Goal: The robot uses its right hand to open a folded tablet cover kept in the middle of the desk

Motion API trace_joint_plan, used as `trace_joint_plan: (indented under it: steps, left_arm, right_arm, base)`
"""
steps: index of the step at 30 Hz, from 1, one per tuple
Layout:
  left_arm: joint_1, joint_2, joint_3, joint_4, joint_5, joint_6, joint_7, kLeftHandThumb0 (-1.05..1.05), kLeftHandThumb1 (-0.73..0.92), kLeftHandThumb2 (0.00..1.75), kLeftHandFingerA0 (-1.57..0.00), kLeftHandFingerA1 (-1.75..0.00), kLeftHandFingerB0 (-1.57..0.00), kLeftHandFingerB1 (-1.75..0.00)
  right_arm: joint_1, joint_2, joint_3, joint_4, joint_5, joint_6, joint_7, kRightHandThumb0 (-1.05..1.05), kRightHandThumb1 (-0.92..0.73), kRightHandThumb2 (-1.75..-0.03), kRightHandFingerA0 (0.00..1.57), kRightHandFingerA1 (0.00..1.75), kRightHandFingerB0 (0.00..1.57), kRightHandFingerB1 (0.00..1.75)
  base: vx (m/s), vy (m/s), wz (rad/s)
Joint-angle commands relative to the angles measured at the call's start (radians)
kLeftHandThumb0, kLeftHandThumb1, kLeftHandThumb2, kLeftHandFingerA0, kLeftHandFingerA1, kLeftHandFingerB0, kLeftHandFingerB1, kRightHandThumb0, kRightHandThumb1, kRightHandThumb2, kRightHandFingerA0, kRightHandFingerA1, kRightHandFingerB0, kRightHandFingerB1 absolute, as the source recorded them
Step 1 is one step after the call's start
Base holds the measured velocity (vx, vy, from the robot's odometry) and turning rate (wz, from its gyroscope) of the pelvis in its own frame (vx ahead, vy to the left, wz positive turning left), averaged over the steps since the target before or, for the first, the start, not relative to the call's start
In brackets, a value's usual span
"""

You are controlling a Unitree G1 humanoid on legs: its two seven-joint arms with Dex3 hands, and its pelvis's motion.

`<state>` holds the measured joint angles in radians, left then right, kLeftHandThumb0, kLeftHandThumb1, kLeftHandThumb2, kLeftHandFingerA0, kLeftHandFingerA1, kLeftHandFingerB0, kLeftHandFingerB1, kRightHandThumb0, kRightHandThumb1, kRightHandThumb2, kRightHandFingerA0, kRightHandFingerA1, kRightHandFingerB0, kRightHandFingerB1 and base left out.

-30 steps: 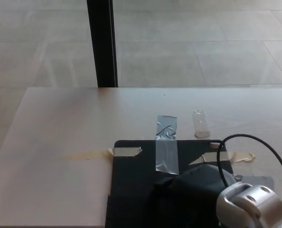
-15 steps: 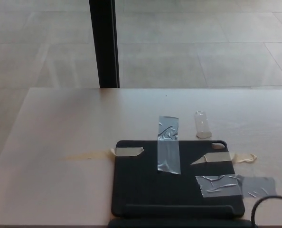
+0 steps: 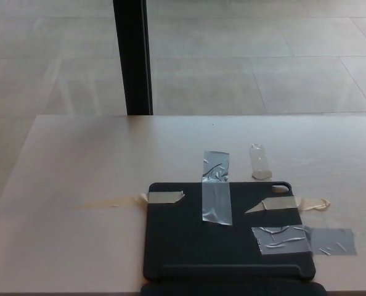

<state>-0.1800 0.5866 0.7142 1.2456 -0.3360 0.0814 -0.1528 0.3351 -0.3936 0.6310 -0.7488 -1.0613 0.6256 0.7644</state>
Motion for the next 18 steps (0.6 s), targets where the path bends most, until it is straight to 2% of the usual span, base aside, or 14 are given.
trace_joint_plan:
  steps: [1,2,3,4,5,8,9,10,11,12,13,15,16,18]
  left_arm:
    - [0.003,0.014,0.002,0.008,-0.031,0.023,-0.007,-0.73,0.74,0.62,-0.66,-0.84,-0.39,-0.62]
    - [0.004,0.014,-0.002,0.011,-0.028,0.021,-0.003,-0.73,0.74,0.62,-0.66,-0.84,-0.39,-0.61]
    - [0.01,0.014,-0.009,0.005,-0.021,0.018,-0.005,-0.72,0.75,0.63,-0.67,-0.85,-0.39,-0.63]
    - [0.011,0.013,-0.009,0.005,-0.022,0.019,-0.005,-0.73,0.74,0.62,-0.69,-0.87,-0.4,-0.63]
    - [0.016,0.012,-0.009,0.005,-0.025,0.017,-0.01,-0.73,0.75,0.63,-0.67,-0.86,-0.38,-0.63]
    - [0.02,0.013,-0.008,0.009,-0.028,0.015,-0.014,-0.73,0.75,0.63,-0.66,-0.86,-0.38,-0.62]
    - [0.021,0.012,-0.007,0.01,-0.029,0.014,-0.013,-0.73,0.75,0.63,-0.66,-0.86,-0.38,-0.62]
    - [0.021,0.012,-0.006,0.009,-0.03,0.015,-0.011,-0.73,0.74,0.62,-0.68,-0.88,-0.4,-0.63]
    - [0.021,0.012,-0.007,0.008,-0.03,0.016,-0.005,-0.72,0.75,0.62,-0.68,-0.87,-0.41,-0.62]
    - [0.02,0.013,-0.015,0.008,-0.021,0.017,0.005,-0.73,0.75,0.62,-0.7,-0.88,-0.42,-0.62]
    - [0.019,0.013,-0.017,0.007,-0.02,0.018,0.008,-0.73,0.75,0.62,-0.7,-0.88,-0.42,-0.63]
    - [0.019,0.012,-0.015,0.007,-0.026,0.021,0.007,-0.72,0.75,0.62,-0.69,-0.88,-0.41,-0.63]
    - [0.02,0.011,-0.014,0.01,-0.028,0.02,0.004,-0.73,0.74,0.62,-0.67,-0.86,-0.41,-0.63]
    - [0.019,0.01,-0.009,0.014,-0.033,0.017,0.007,-0.73,0.73,0.62,-0.64,-0.83,-0.41,-0.63]
  right_arm:
    - [-0.005,0.027,-0.034,-0.021,-0.027,-0.022,0.004,-0.83,-0.69,-1.07,0.53,0.7,0.24,0.51]
    - [-0.02,0.027,-0.046,-0.045,-0.011,-0.037,0.013,-0.85,-0.88,-0.67,0.63,0.82,0.31,0.43]
    - [-0.06,0.051,-0.072,-0.09,0.02,-0.037,0.028,-0.87,-0.87,-0.66,0.65,0.96,0.31,0.43]
    - [-0.079,0.054,-0.082,-0.103,0.033,-0.043,0.035,-0.85,-0.69,-1.06,0.64,0.89,0.28,0.54]
    - [-0.13,0.06,-0.104,-0.125,0.051,-0.05,0.064,-0.87,-0.89,-0.67,0.58,0.85,0.3,0.43]
    - [-0.219,0.074,-0.138,-0.149,0.061,-0.055,0.097,-0.88,-0.9,-0.66,0.67,0.84,0.32,0.42]
    - [-0.231,0.076,-0.144,-0.15,0.063,-0.056,0.104,-0.88,-0.9,-0.66,0.67,0.84,0.32,0.42]
    - [-0.265,0.079,-0.156,-0.153,0.069,-0.061,0.106,-0.85,-0.89,-0.67,0.71,0.63,0.35,0.43]
    - [-0.33,0.085,-0.178,-0.155,0.076,-0.072,0.107,-0.83,-0.71,-1.06,0.62,0.67,0.33,0.54]
    - [-0.382,0.091,-0.197,-0.133,0.076,-0.082,0.091,-0.81,-0.69,-1.06,0.54,0.64,0.31,0.52]
    - [-0.398,0.094,-0.205,-0.116,0.078,-0.09,0.071,-0.83,-0.89,-0.66,0.63,0.55,0.39,0.42]
    - [-0.405,0.105,-0.216,-0.083,0.084,-0.109,0.025,-0.84,-0.87,-0.67,0.61,0.56,0.39,0.43]
    - [-0.409,0.099,-0.219,-0.065,0.079,-0.118,0.018,-0.84,-0.7,-1.08,0.58,0.66,0.35,0.54]
    - [-0.412,0.095,-0.224,-0.03,0.076,-0.135,-0.001,-0.83,-0.69,-1.07,0.62,0.68,0.37,0.55]
  base:
    - [0.0,0.0,0.0]
    - [0.0,0.0,0.0]
    - [0.0,0.0,0.0]
    - [0.0,0.0,0.0]
    - [0.0,0.0,0.0]
    - [0.0,0.0,0.0]
    - [0.0,0.0,0.0]
    - [0.0,0.0,0.0]
    - [0.0,0.0,0.0]
    - [0.0,0.0,0.0]
    - [0.0,0.0,0.0]
    - [0.0,0.0,0.0]
    - [0.0,0.0,0.0]
    - [0.0,0.0,0.0]
